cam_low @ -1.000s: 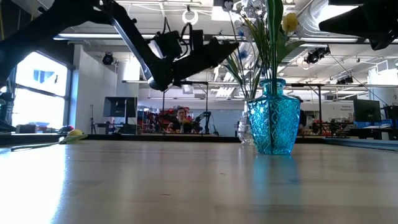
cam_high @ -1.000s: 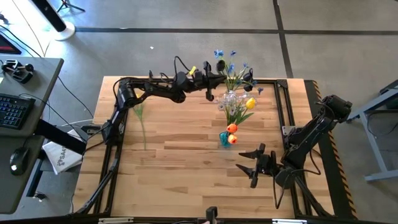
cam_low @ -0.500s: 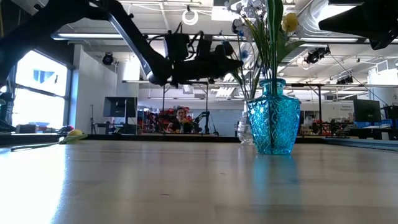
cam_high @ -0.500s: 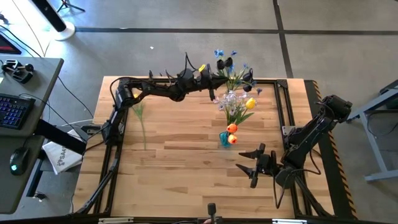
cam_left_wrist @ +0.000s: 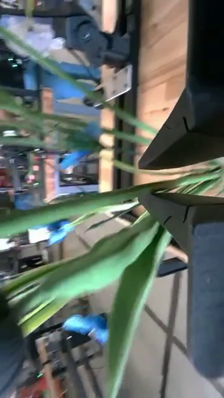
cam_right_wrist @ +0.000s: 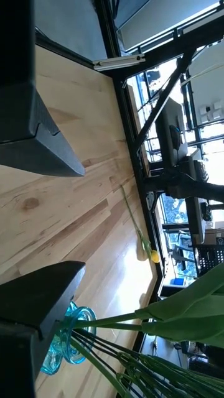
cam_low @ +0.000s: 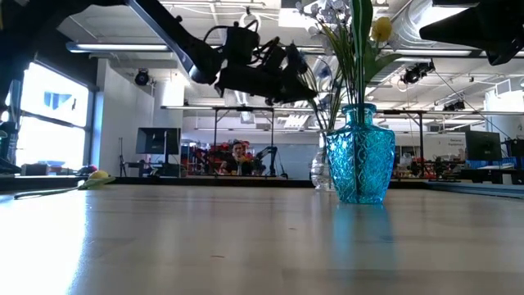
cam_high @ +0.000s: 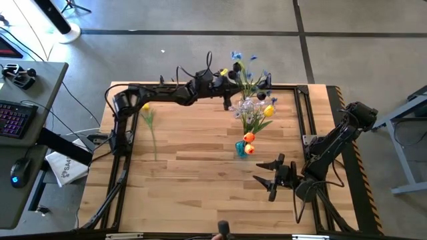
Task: Sort flowers into vase by color
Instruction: Put the black tulip into the transparent flower vase, then put the yellow tulip into the blue flower vase
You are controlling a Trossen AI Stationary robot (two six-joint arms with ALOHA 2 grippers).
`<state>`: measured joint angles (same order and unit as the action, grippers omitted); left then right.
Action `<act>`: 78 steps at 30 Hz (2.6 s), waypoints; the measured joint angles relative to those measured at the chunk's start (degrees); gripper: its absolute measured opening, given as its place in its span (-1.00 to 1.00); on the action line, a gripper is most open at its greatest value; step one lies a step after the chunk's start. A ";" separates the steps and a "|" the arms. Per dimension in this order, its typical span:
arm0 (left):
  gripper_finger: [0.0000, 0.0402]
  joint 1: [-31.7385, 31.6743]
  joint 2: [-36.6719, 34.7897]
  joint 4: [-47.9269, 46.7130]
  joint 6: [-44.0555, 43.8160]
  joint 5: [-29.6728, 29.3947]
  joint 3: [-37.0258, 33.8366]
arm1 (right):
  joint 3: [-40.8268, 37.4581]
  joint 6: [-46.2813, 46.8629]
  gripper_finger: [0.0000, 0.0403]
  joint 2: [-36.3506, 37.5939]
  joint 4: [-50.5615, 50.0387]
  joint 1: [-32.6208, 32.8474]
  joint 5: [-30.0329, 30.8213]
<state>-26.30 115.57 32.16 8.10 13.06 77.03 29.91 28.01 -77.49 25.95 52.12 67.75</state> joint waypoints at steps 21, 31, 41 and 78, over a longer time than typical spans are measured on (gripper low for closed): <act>-0.38 0.65 -7.61 -38.65 13.96 -7.61 -0.02 | 0.00 0.00 0.15 0.00 0.00 -0.02 0.01; -0.43 1.40 -12.37 -74.20 2.89 -25.83 -2.62 | 0.00 -0.11 0.15 0.00 -0.02 -0.02 -0.02; -0.58 1.79 -25.73 -72.28 -11.89 -27.51 -29.32 | 0.00 -0.01 0.15 0.00 -0.32 -0.02 -0.52; -0.58 9.72 -61.42 -69.57 -71.16 -34.97 -60.84 | 0.02 -1.51 0.15 0.00 -0.94 -4.20 -3.26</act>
<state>-16.58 54.15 -37.41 -63.06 -21.91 16.20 29.93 26.50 -77.49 25.02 47.92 64.49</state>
